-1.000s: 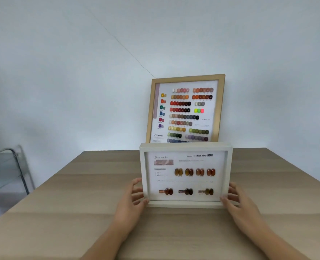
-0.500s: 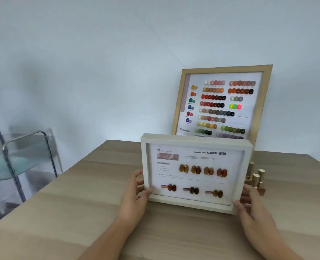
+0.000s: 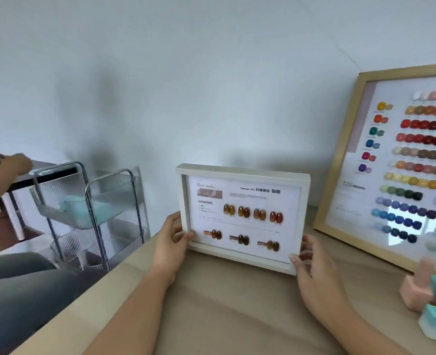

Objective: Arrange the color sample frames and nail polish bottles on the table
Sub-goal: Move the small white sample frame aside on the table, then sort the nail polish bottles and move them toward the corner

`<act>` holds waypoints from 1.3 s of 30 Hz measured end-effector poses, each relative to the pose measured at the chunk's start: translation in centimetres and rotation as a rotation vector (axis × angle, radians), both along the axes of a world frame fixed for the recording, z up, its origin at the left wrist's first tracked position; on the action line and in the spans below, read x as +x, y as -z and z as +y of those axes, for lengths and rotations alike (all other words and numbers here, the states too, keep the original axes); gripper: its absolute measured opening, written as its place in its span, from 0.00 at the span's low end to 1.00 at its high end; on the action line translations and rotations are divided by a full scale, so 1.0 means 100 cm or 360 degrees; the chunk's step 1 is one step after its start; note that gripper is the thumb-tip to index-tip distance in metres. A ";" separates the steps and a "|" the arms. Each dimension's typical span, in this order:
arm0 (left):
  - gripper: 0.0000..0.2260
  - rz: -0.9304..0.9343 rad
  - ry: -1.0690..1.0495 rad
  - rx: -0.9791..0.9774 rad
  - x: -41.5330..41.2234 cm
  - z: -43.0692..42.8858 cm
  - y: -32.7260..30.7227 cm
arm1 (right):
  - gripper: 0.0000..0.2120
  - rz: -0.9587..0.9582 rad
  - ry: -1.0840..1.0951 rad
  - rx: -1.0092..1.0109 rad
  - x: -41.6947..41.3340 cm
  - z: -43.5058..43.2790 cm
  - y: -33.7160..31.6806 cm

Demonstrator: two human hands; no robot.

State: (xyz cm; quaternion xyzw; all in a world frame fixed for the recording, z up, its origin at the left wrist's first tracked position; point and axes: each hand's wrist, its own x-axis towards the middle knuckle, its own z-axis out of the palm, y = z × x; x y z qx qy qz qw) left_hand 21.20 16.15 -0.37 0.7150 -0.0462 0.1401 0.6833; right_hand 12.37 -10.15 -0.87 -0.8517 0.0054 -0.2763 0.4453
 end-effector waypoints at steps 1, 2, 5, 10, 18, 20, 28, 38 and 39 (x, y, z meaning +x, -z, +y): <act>0.19 -0.0006 -0.0012 0.0003 0.010 0.000 0.001 | 0.16 -0.0015 -0.0005 0.0002 0.008 0.001 0.001; 0.19 -0.0018 -0.0030 0.0011 0.018 0.001 0.002 | 0.15 -0.0029 -0.0010 0.0001 0.016 0.002 0.002; 0.19 -0.0025 -0.0071 0.0021 0.037 0.002 0.002 | 0.16 -0.0021 -0.0026 -0.0008 0.032 0.005 0.001; 0.20 -0.0018 -0.0143 0.0067 0.058 0.005 0.008 | 0.16 0.0014 -0.0047 0.0023 0.051 0.008 0.003; 0.24 0.0042 -0.0196 0.0273 0.047 0.000 0.004 | 0.17 0.0090 -0.0065 0.0062 0.039 0.004 -0.001; 0.25 0.0064 -0.0191 0.0231 0.032 -0.003 0.001 | 0.22 0.0129 -0.0044 0.0078 0.027 0.003 -0.002; 0.20 -0.0258 -0.0183 0.0395 -0.083 -0.069 -0.002 | 0.16 -0.0140 -0.0014 -0.0054 -0.093 -0.039 -0.004; 0.18 -0.0494 0.0438 0.0593 -0.184 -0.226 -0.011 | 0.15 -0.0235 0.0583 -0.0091 -0.219 -0.164 -0.005; 0.18 -0.0529 0.0503 0.0621 -0.192 -0.241 -0.011 | 0.15 -0.0191 0.0656 -0.0075 -0.224 -0.179 -0.004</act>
